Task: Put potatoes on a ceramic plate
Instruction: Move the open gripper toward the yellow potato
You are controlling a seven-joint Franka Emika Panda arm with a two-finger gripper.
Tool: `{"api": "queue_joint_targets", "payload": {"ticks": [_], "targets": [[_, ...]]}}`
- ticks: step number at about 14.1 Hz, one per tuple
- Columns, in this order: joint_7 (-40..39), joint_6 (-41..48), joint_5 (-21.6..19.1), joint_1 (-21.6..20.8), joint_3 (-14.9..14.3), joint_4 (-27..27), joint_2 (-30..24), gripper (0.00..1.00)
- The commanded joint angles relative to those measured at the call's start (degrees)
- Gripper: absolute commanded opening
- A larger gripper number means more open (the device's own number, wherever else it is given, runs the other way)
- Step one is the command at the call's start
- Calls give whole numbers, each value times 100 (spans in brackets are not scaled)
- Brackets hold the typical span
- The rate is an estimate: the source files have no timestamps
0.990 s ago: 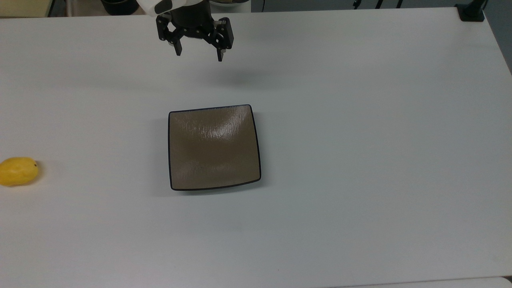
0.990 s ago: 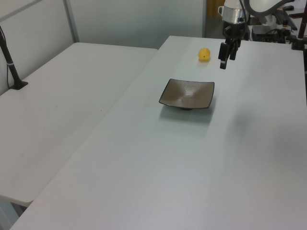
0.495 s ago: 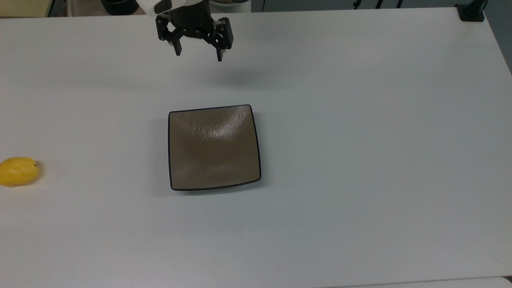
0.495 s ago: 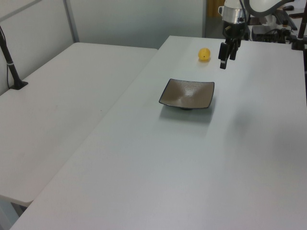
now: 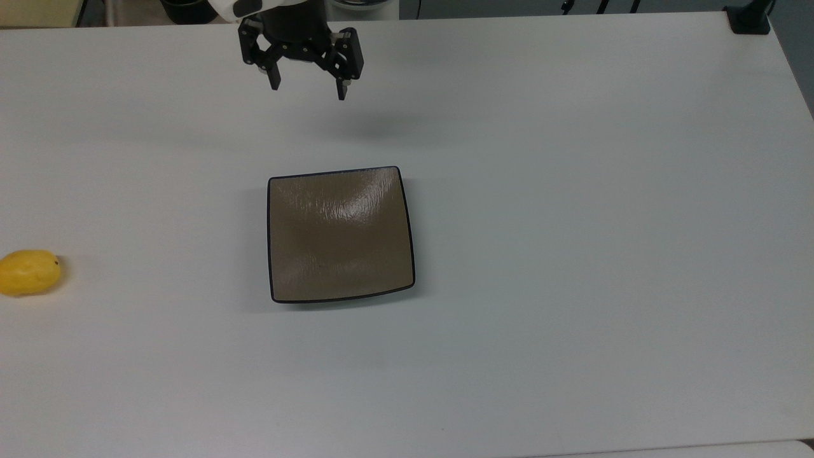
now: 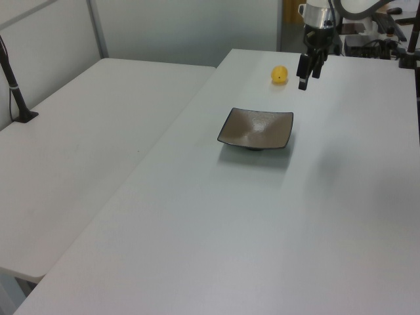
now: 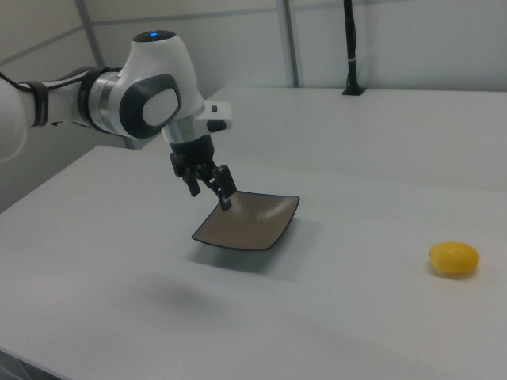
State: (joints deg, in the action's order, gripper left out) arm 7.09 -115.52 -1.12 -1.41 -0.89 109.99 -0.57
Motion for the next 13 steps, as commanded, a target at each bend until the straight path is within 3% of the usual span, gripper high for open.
{"api": "queue_joint_targets", "payload": {"ticks": [1,3,8,13], "targets": [[249,-102,-20,219,-8,-608,477,100],[363,-146,-11,369,-8,-916,750,100],[741,-892,-2,606,-8,-997,1032,100],[1170,-902,313,1019,1,-2234,2111,100]]}}
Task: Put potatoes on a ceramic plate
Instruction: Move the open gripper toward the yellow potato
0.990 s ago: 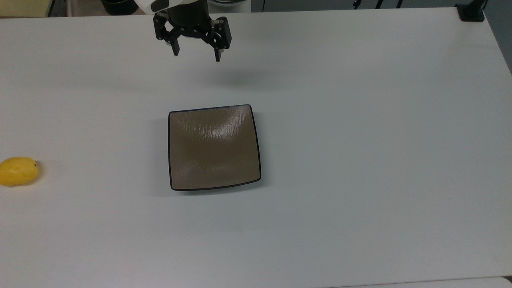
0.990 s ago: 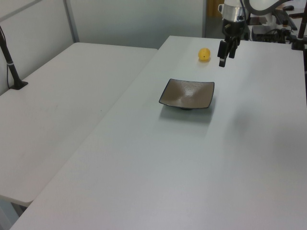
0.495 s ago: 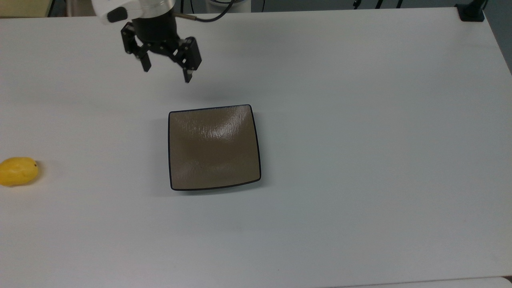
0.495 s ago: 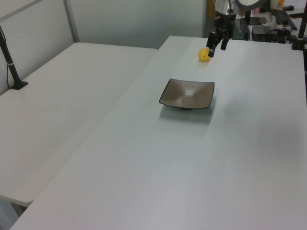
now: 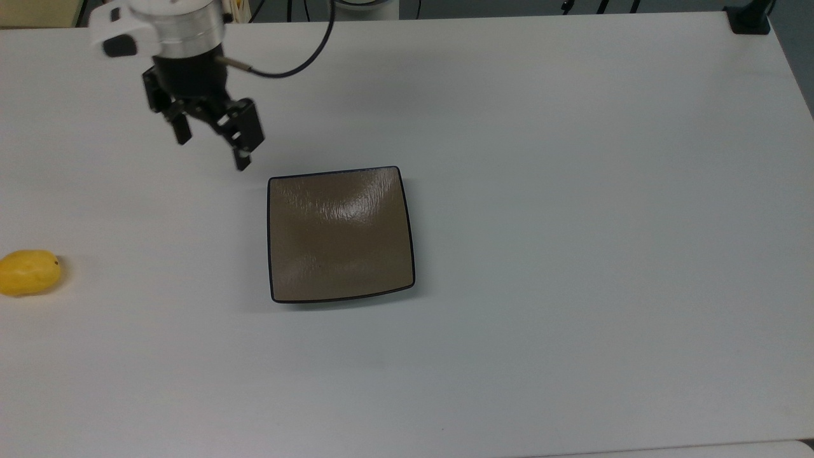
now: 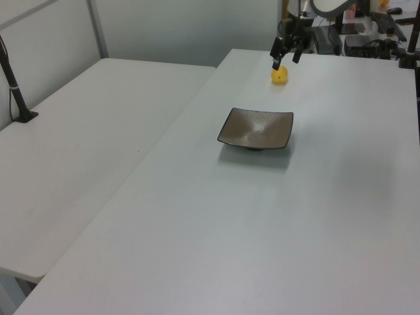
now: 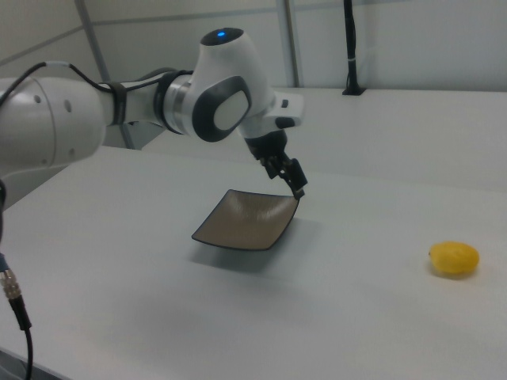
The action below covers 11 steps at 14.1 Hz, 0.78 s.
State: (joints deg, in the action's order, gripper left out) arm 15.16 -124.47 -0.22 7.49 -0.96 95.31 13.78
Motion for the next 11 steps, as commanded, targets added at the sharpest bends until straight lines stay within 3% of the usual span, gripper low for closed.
{"api": "queue_joint_targets", "payload": {"ticks": [1,11], "targets": [[461,-95,303,208,8,-881,801,100],[1787,-718,637,868,113,-2393,2287,100]]}}
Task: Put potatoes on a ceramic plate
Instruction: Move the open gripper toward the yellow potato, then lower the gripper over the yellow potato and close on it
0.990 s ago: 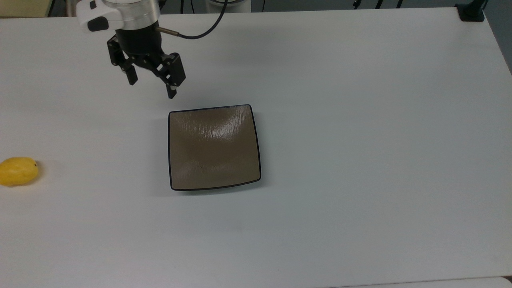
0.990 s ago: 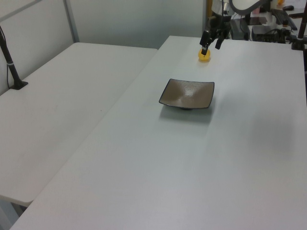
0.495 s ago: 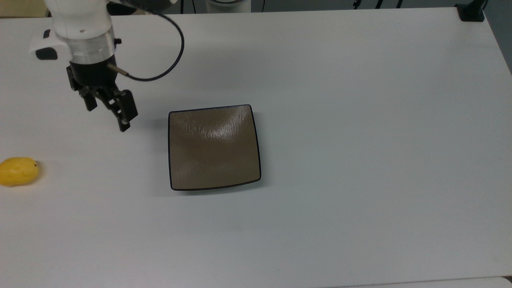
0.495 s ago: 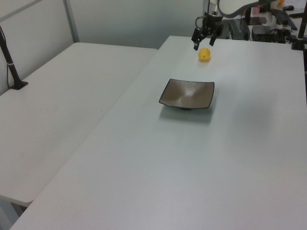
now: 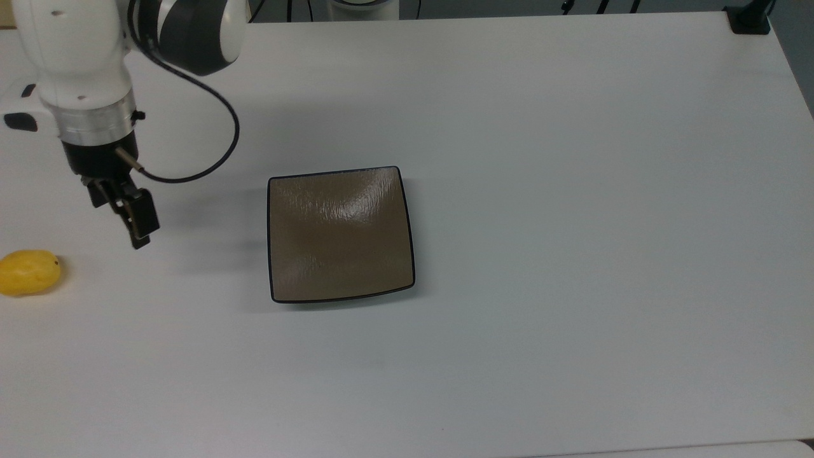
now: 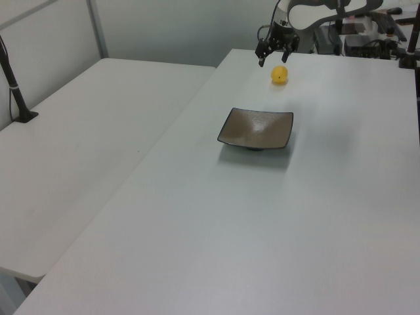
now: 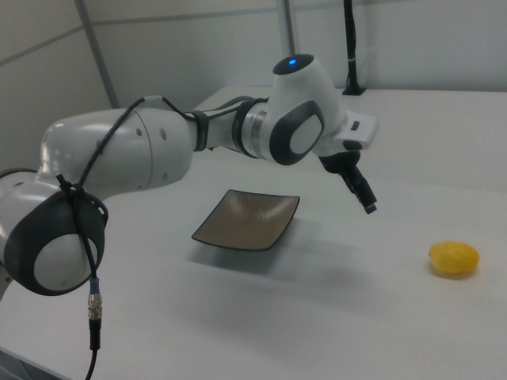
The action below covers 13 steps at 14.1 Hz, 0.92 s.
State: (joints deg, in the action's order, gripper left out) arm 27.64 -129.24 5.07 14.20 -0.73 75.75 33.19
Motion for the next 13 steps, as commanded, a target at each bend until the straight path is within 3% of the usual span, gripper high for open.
{"api": "queue_joint_targets", "payload": {"ticks": [1,8,13], "targets": [[854,-372,109,275,90,-595,477,100],[1463,-417,144,653,2,-1545,1408,100],[1464,-821,267,689,-164,-1598,1744,100]]}}
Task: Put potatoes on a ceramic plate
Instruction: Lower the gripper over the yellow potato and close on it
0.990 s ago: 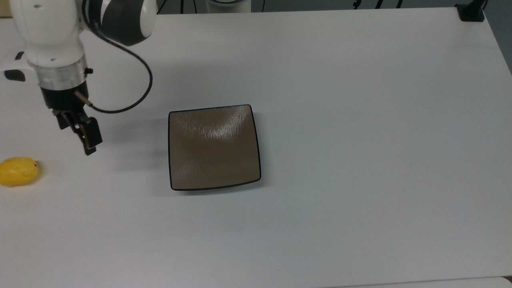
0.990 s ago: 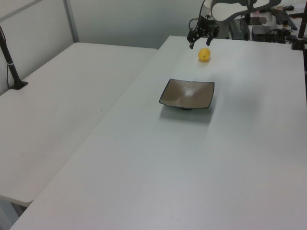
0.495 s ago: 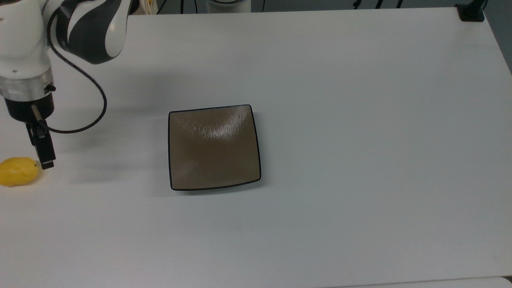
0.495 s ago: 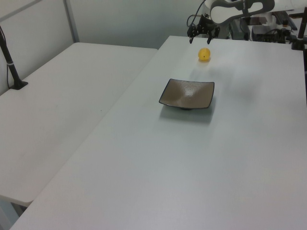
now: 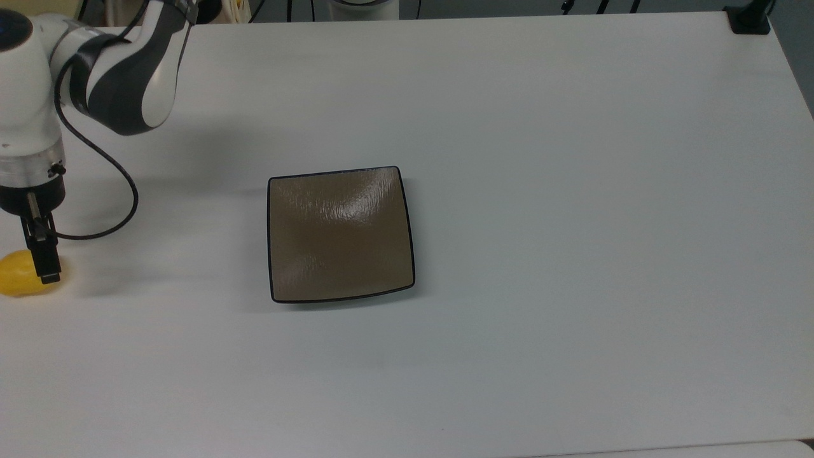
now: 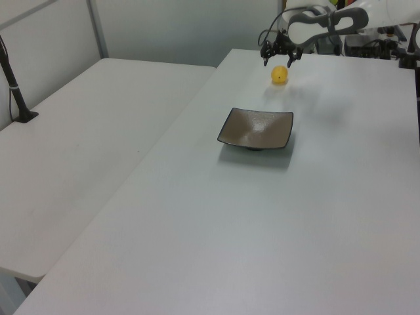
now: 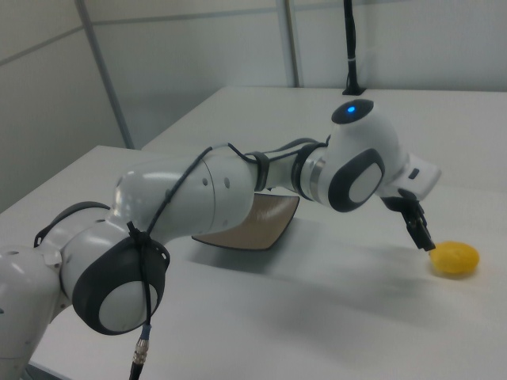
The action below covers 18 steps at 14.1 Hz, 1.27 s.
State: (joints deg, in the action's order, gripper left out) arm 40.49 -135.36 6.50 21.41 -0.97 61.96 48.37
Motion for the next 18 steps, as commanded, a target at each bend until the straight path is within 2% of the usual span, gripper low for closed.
{"api": "queue_joint_targets", "payload": {"ticks": [1,11,15,17,18], "targets": [[179,-244,124,-32,-175,-211,295,100],[170,-666,133,21,-377,-237,656,100],[161,-675,124,30,-421,-518,858,100],[161,-675,124,47,-422,-545,867,69],[161,-675,124,47,-422,-545,867,61]]}}
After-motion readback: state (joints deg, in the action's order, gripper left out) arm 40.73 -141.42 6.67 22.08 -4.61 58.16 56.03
